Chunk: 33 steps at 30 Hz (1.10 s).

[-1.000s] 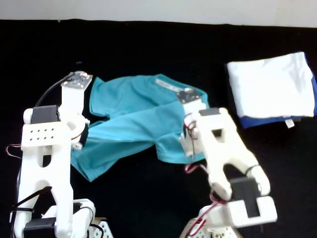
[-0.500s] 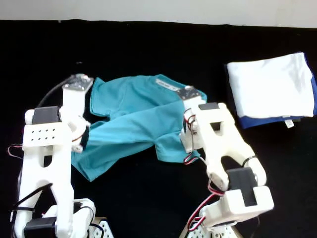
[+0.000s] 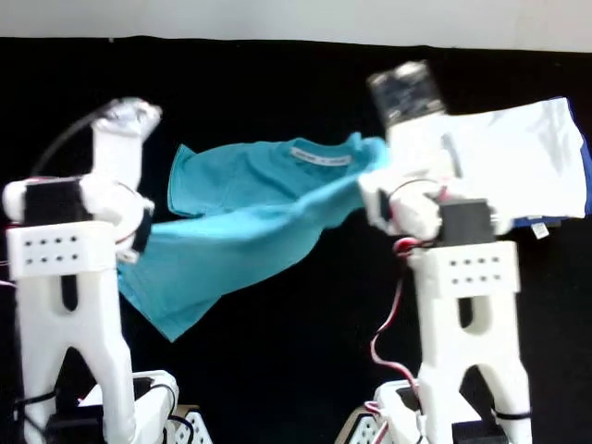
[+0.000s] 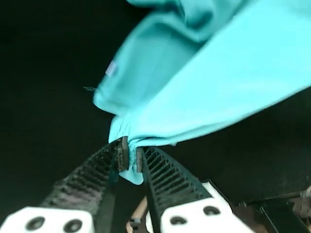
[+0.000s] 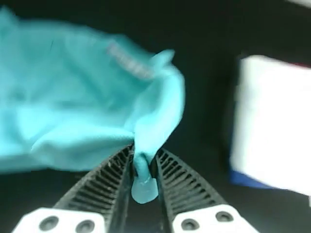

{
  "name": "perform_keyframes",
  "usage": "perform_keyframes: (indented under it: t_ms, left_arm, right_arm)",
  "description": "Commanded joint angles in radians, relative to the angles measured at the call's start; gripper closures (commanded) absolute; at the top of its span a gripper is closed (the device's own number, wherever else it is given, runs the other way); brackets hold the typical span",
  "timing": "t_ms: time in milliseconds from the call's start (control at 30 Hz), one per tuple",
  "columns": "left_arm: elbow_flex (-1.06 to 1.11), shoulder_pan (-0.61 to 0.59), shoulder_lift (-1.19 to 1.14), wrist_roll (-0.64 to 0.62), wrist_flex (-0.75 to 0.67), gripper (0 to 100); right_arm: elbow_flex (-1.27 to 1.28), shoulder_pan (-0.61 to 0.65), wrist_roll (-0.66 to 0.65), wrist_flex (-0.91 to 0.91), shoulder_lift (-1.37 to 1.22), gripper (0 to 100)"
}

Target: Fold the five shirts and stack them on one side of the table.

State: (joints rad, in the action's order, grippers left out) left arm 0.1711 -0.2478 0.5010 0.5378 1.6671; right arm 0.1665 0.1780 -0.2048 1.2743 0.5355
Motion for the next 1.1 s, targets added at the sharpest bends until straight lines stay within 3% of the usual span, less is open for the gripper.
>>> perform_keyframes:
  t_ms: [0,300,567,767,1067]
  left_arm:
    - [-0.277,-0.033,0.027,0.006,0.049,99]
    - [-0.654,-0.051,0.027,0.003,0.052,99]
    - [-0.828,-0.053,0.051,0.002,0.080,99]
    - [-0.786,-0.051,0.145,0.003,0.077,99]
    - [-0.484,-0.051,0.163,0.005,0.072,99]
  right_arm:
    - [-0.285,-0.111,0.052,0.016,-0.019,99.3]
    - [-0.947,-0.150,0.051,0.260,-0.166,99.3]
    - [-1.248,-0.150,-0.037,0.321,-0.180,99.3]
    - [-1.368,-0.151,-0.055,0.314,-0.180,99.3]
    - [-1.382,-0.185,-0.086,0.236,-0.180,99.3]
